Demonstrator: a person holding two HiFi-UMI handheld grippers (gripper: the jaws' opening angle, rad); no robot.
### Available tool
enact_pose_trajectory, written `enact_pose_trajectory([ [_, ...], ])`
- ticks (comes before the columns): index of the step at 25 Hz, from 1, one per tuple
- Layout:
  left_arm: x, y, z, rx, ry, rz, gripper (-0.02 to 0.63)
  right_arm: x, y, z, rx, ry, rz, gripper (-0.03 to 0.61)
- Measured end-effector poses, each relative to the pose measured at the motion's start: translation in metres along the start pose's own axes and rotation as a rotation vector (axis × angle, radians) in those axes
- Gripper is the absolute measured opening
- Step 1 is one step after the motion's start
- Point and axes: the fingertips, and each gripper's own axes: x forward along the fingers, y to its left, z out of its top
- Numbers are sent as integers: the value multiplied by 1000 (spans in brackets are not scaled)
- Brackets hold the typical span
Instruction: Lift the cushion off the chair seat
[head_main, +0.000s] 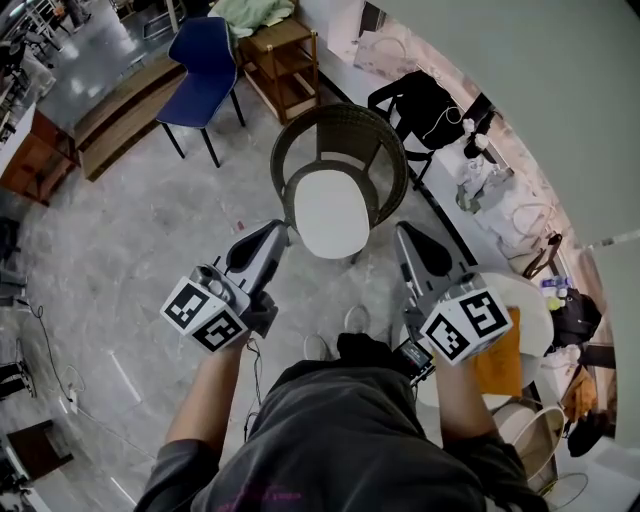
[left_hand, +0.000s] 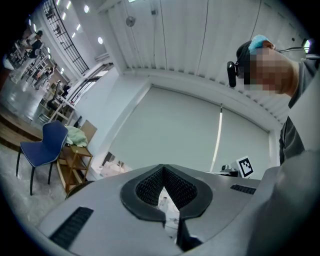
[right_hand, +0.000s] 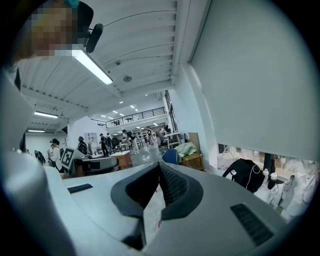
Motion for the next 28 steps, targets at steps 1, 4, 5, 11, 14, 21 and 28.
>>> enact_pose_trajectory([
  [1,6,3,-1,-1,6,3,8,3,-6,0,3,1,0,9],
  [4,23,13,-6,-5,23,18,8,15,-26,-2,14,9,3,9],
  [5,30,18,-9,-8,30,26,8,20,-34,-4,18,13,6,9],
  [11,71,56,-30,-41,65,96,8,60,-86,-18,33,56,52,9],
  [14,95,81,-44,-66,82,134,8,85,-114,-27,45,84,84,9],
  [21,146,129,-83,-110,121,220,8,134,-178,-48,63,151,145,9],
  [28,144,186,-155,-218,153,309,9,177,-206,-84,78,211,197,9],
])
